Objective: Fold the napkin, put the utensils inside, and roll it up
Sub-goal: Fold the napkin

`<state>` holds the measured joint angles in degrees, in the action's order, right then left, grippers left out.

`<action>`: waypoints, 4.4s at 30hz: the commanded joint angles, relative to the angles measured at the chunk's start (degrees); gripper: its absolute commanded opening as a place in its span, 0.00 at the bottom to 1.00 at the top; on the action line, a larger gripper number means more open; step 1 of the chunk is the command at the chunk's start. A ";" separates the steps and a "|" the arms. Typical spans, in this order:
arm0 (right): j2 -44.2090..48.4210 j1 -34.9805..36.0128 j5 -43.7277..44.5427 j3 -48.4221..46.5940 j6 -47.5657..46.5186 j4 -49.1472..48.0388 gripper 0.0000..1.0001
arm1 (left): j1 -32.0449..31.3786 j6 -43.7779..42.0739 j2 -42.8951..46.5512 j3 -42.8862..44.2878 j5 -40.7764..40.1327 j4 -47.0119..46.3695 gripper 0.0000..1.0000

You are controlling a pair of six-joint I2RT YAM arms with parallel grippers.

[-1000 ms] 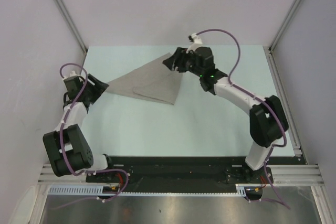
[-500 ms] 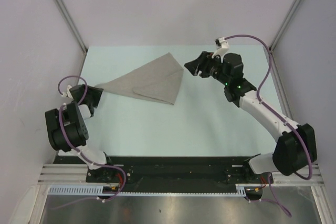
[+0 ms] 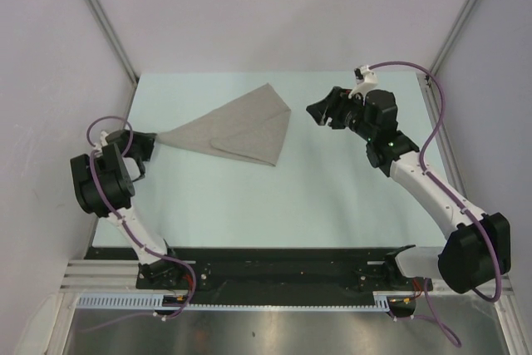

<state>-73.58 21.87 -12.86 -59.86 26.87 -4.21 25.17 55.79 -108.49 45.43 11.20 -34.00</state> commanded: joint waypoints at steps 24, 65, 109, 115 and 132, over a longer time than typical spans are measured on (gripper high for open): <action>4.32 -0.69 3.37 0.70 -2.00 3.15 0.64 | 0.58 -3.23 -5.33 6.25 3.56 3.76 0.21; 3.71 -0.77 2.05 3.34 -2.00 4.03 0.65 | -39.30 -34.16 4.34 9.33 10.59 5.61 0.00; -12.97 1.50 -2.34 4.66 2.21 2.54 0.64 | -55.58 -40.41 6.88 5.20 9.36 10.62 0.61; -20.71 2.92 -4.97 1.06 6.69 0.96 0.63 | -55.49 -39.18 15.05 5.02 9.28 15.09 0.80; -39.18 5.38 -12.98 -7.38 17.33 -3.18 0.57 | -39.77 -28.20 30.09 3.17 -0.31 32.59 0.86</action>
<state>-111.87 26.50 -24.80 -64.23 42.09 -6.70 -17.78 22.85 -80.79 48.31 12.97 -7.07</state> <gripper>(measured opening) 0.585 0.863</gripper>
